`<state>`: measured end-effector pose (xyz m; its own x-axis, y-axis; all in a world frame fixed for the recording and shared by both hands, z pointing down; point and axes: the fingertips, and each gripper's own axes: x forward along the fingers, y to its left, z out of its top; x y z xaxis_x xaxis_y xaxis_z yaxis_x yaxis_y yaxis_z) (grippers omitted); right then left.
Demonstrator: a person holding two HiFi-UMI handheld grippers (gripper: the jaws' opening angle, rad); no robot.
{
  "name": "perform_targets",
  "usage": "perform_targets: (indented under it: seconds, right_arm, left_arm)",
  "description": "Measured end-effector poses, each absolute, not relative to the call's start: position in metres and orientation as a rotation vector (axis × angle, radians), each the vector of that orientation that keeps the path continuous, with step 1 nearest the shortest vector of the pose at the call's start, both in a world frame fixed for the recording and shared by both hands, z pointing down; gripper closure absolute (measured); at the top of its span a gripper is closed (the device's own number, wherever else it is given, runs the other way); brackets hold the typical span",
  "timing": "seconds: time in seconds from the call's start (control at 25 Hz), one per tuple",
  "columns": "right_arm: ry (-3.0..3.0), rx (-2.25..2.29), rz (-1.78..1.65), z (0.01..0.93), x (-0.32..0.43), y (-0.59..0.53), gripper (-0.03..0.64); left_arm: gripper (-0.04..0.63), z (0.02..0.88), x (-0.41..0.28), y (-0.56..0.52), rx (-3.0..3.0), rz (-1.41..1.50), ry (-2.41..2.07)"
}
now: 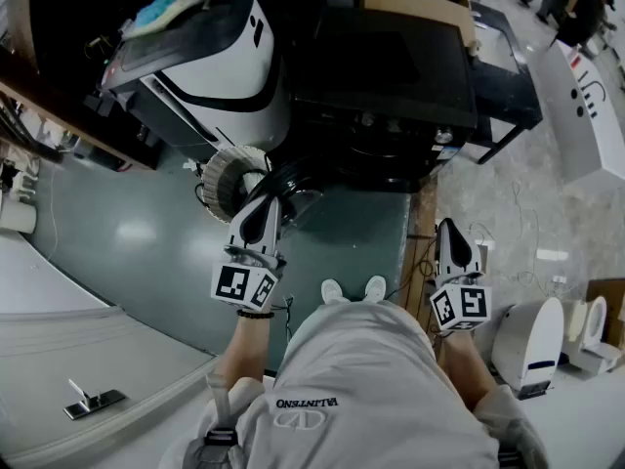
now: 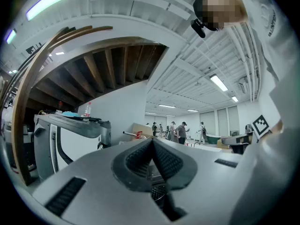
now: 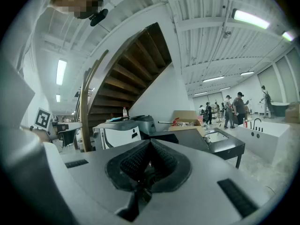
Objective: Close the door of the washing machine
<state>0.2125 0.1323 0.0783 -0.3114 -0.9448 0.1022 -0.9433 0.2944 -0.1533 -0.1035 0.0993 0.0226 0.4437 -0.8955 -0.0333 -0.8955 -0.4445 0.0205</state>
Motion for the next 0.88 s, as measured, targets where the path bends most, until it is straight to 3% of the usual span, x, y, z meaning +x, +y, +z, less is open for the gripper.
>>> perform_targets:
  seconds: [0.48, 0.88]
  right_arm:
    - [2.645, -1.626, -0.333, 0.083, 0.197, 0.11, 0.606]
    - [2.905, -1.162, -0.368, 0.087, 0.105, 0.082, 0.606]
  left_arm:
    - [0.594, 0.022, -0.109, 0.113, -2.564, 0.042, 1.798]
    - [0.594, 0.034, -0.145, 0.156, -2.373, 0.013, 2.047]
